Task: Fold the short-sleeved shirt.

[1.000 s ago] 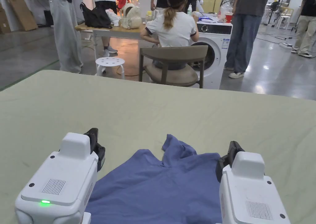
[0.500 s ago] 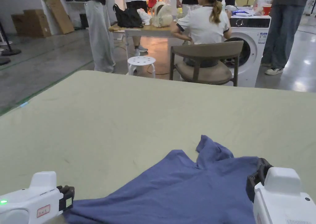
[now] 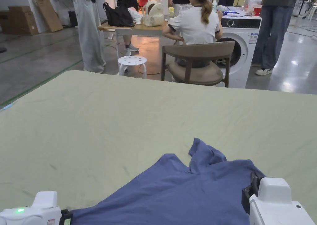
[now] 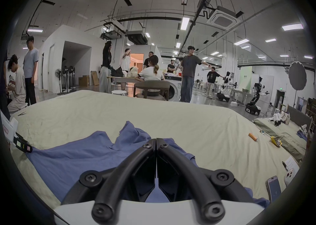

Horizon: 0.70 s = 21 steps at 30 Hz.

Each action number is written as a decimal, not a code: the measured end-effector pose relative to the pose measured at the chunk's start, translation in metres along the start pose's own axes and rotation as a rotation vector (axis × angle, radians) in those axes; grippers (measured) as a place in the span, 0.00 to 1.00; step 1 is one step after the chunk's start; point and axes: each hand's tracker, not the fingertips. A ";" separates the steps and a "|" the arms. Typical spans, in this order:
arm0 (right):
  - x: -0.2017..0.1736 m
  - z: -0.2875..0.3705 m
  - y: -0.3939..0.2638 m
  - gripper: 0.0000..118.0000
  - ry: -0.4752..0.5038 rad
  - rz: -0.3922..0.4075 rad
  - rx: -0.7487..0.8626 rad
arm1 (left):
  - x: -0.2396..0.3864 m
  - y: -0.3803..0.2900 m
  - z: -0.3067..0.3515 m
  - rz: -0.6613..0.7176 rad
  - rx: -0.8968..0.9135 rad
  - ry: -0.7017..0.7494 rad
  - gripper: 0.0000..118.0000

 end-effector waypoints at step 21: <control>0.056 -0.295 -0.005 0.44 0.253 0.173 -0.715 | 0.000 -0.013 0.032 0.032 0.103 -0.068 0.00</control>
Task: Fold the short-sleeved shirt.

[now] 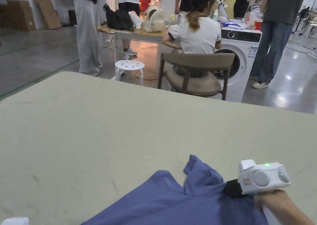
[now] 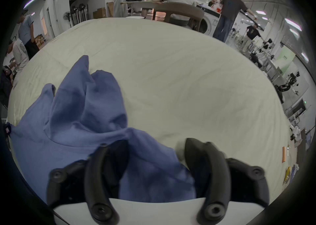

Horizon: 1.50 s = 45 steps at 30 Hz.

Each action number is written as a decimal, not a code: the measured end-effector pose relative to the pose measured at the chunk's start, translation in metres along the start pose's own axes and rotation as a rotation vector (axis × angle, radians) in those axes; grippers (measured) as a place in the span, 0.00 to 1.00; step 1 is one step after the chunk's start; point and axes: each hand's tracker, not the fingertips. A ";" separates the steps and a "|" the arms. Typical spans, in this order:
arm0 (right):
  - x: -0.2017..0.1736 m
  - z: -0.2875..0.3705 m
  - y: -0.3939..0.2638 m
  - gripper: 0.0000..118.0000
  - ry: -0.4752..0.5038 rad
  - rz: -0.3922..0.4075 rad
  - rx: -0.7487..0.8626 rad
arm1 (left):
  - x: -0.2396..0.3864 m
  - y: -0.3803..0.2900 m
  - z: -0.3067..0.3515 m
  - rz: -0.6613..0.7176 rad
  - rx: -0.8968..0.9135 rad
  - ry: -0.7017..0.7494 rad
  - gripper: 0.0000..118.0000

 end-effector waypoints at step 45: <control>0.094 0.451 0.127 0.05 -0.420 -0.192 0.884 | 0.112 0.450 0.164 -0.187 0.671 -0.056 0.00</control>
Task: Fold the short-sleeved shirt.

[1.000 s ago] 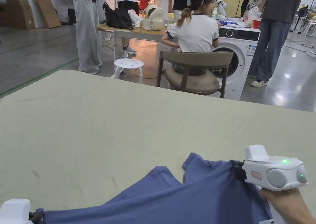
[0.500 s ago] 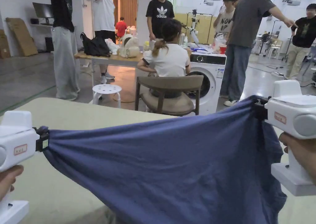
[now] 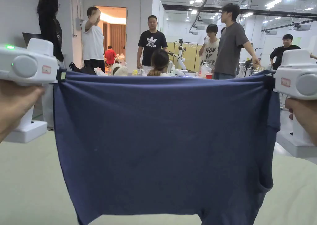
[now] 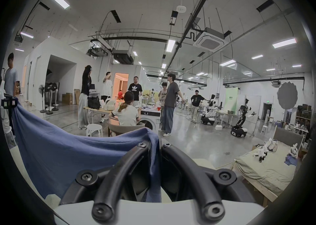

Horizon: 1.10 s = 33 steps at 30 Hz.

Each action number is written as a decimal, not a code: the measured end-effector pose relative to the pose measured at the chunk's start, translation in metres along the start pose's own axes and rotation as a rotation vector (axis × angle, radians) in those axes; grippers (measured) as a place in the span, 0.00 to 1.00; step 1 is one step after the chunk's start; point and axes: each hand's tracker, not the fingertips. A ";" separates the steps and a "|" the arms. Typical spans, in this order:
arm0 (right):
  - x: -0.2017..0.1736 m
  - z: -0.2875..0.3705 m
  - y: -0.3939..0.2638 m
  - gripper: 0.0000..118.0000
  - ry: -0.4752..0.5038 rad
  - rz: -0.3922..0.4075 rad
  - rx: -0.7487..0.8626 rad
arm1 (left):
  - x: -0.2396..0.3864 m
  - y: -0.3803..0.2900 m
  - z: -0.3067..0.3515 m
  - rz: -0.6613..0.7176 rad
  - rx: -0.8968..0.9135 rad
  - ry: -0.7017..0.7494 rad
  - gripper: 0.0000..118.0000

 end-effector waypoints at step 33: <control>0.005 0.084 -0.184 0.05 0.034 -0.023 -0.166 | 0.028 -0.226 0.060 -0.038 -0.077 -0.069 0.00</control>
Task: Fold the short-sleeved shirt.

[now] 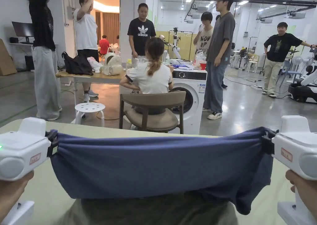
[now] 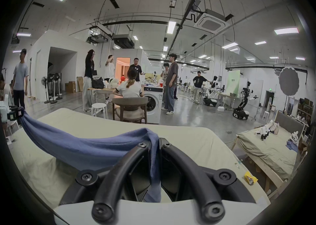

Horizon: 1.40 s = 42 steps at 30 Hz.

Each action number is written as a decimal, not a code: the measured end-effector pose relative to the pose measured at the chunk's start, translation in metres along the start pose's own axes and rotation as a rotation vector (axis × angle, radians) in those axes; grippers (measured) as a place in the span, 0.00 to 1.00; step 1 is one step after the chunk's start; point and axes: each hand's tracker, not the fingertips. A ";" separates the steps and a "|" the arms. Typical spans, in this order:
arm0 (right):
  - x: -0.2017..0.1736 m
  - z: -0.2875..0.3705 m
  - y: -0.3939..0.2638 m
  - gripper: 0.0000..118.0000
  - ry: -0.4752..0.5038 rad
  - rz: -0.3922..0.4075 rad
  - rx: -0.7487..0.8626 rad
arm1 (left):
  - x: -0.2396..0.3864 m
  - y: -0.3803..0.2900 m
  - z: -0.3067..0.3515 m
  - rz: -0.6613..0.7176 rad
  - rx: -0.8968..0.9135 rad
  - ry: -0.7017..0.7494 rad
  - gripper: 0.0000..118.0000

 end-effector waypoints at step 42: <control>-0.051 0.197 -0.232 0.67 -0.020 0.076 -0.423 | 0.041 -0.229 0.196 0.009 -0.293 -0.044 0.53</control>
